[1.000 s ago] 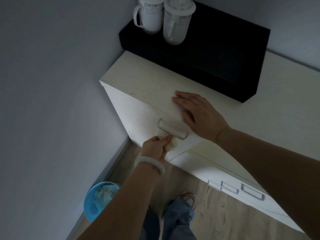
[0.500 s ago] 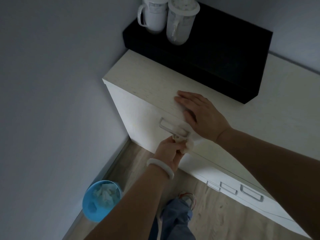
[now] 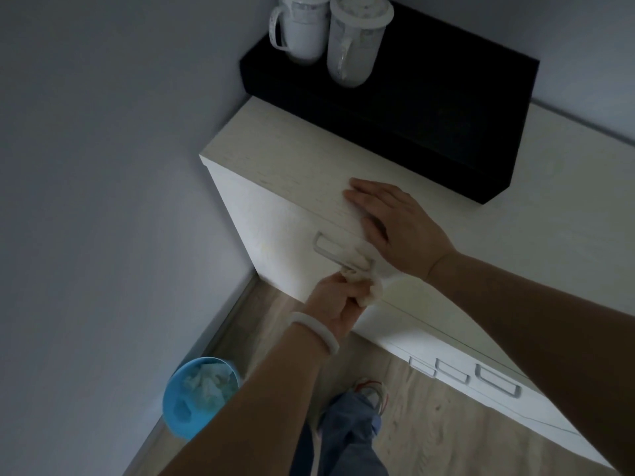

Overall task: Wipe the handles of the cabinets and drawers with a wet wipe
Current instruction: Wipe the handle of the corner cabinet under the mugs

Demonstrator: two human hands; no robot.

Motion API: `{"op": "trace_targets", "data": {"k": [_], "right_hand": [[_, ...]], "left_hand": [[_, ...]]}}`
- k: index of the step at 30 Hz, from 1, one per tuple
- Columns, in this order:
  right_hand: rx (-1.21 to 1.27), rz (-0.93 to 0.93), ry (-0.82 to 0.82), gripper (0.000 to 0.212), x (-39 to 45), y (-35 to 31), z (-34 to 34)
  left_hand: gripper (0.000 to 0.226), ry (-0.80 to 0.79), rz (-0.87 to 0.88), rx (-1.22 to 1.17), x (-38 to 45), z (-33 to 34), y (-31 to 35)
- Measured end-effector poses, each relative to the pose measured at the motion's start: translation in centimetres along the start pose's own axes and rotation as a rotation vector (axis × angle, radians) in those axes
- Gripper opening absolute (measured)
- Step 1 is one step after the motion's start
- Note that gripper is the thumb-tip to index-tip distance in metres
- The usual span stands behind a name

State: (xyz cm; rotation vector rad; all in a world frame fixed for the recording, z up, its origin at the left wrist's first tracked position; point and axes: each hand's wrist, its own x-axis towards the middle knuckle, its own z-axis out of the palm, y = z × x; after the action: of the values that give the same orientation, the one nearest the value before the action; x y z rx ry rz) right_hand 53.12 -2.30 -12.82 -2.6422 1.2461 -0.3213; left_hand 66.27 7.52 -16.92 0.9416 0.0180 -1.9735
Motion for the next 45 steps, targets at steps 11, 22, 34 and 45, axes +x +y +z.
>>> {"op": "trace_targets", "data": {"k": [11,22,34,45], "right_hand": [[0.007,0.0,0.004,0.048,0.0,0.0,0.0],[0.015,-0.005,0.01,0.048,-0.1,0.1,0.1],[0.011,-0.012,0.025,0.047,0.0,0.2,0.1],[-0.032,-0.017,0.031,0.047,0.0,0.0,0.0]], "left_hand": [[0.02,0.073,0.065,0.012,-0.2,-0.7,1.6],[0.023,0.138,0.098,-0.146,-0.5,-1.4,2.9],[0.021,0.303,0.207,0.406,-2.2,-2.9,4.3],[0.025,0.611,0.606,0.802,-0.9,-1.1,5.9]]}}
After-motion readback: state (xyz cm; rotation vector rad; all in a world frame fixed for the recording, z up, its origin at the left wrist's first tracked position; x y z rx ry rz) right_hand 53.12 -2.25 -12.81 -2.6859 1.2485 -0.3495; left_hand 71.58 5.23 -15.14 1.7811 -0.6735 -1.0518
